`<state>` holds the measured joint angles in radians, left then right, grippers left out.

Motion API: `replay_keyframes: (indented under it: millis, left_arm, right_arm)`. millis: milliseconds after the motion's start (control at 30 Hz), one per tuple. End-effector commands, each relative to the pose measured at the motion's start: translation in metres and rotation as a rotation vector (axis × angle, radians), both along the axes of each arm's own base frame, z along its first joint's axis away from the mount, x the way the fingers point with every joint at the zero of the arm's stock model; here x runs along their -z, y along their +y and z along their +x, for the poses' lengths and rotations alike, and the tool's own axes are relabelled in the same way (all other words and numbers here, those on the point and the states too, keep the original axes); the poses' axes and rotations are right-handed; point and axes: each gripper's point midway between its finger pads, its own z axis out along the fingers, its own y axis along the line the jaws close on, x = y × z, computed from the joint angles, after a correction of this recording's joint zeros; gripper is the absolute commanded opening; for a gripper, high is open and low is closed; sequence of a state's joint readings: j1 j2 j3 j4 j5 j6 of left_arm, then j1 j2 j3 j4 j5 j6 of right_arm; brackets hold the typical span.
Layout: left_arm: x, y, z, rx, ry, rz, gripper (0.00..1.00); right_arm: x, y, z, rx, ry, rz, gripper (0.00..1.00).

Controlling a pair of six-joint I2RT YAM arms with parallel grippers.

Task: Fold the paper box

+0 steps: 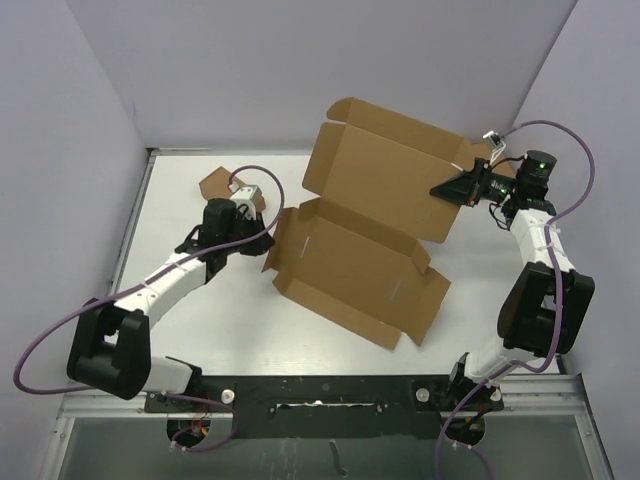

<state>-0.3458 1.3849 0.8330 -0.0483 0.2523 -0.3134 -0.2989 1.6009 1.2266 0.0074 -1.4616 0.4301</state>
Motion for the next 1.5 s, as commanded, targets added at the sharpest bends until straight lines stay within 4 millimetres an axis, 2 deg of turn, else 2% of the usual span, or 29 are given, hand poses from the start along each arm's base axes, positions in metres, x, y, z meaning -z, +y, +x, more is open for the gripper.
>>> replay_keyframes:
  millis: [0,200,267,333,533,667,833,1033,1467]
  left_arm:
    - [-0.038,-0.003,0.002,0.045,-0.146,-0.037,0.05]
    - [-0.046,-0.003,-0.003,0.064,-0.188,-0.049,0.00]
    - [-0.041,-0.002,-0.007,0.065,-0.187,-0.051,0.00]
    - [-0.043,-0.002,-0.008,0.068,-0.200,-0.057,0.00]
    - [-0.053,0.000,-0.008,0.059,-0.261,-0.069,0.00]
    - [-0.059,0.001,-0.007,0.056,-0.304,-0.079,0.00]
    - [-0.056,0.000,-0.011,0.080,-0.333,-0.078,0.00]
    - [-0.052,-0.003,-0.016,0.125,-0.365,-0.071,0.00]
    - [-0.041,0.009,-0.021,0.101,-0.382,-0.019,0.00]
  right_arm:
    - [-0.008,0.006,-0.003,-0.053,-0.067,-0.007,0.00]
    - [-0.014,0.017,-0.004,-0.073,-0.126,-0.053,0.00]
    - [-0.019,0.024,-0.006,-0.082,-0.171,-0.101,0.00]
    - [-0.022,0.034,-0.013,-0.113,-0.184,-0.127,0.00]
    - [-0.026,0.047,-0.017,-0.155,-0.204,-0.133,0.00]
    - [-0.019,0.064,-0.032,-0.217,-0.210,-0.147,0.00]
    - [0.002,0.078,-0.046,-0.273,-0.157,-0.165,0.00]
    - [0.005,0.078,-0.046,-0.276,-0.144,-0.161,0.00]
    - [-0.021,0.062,-0.023,-0.213,-0.220,-0.143,0.00]
